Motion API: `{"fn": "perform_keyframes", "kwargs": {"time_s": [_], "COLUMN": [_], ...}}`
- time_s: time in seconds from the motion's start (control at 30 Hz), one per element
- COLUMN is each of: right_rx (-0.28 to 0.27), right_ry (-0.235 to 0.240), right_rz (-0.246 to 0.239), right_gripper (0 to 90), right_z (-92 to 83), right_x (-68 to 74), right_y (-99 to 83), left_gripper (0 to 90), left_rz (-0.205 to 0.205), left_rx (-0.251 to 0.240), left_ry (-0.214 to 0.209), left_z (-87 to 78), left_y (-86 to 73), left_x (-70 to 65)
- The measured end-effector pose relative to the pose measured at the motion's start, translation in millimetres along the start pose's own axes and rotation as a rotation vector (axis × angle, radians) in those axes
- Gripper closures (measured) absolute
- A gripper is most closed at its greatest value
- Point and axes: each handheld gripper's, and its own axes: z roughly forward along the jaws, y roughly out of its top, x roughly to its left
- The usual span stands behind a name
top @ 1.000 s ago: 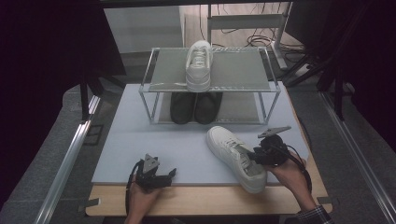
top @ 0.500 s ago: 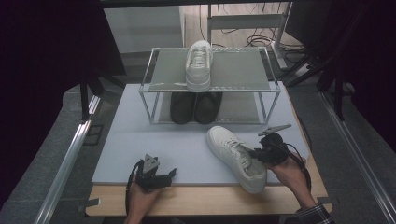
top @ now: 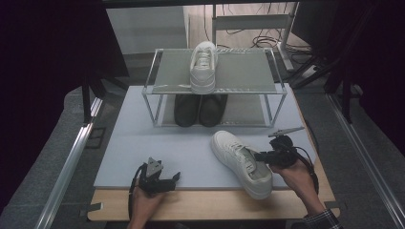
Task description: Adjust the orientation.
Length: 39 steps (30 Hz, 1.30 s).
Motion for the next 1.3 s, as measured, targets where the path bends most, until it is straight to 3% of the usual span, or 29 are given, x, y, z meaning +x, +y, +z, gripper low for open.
{"fn": "perform_keyframes", "kwargs": {"time_s": [0.03, 0.27, 0.5, 1.3], "right_rx": [-0.006, -0.026, -0.047, -0.108], "right_ry": [0.026, 0.092, 0.121, 0.186], "right_rz": [0.026, 0.08, 0.106, 0.124], "right_gripper": [83.5, 83.6, 83.8, 84.1], "right_z": [-1.4, -8.0, -17.5, -62.0], "right_x": [-1.4, -3.1, -3.2, 6.1], "right_y": [0.0, 2.0, 7.2, 34.5], "left_gripper": [12.3, 12.3, 12.3, 12.3], "left_rz": [0.0, -0.001, -0.004, 0.0], "left_rx": [0.0, 0.0, -0.002, 0.0], "left_ry": [0.0, 0.0, 0.001, 0.0], "left_z": [0.0, 0.0, 0.2, 0.0], "left_y": [0.0, 0.0, 0.0, 0.2], "left_x": [0.0, 0.0, -0.2, 0.1]}}
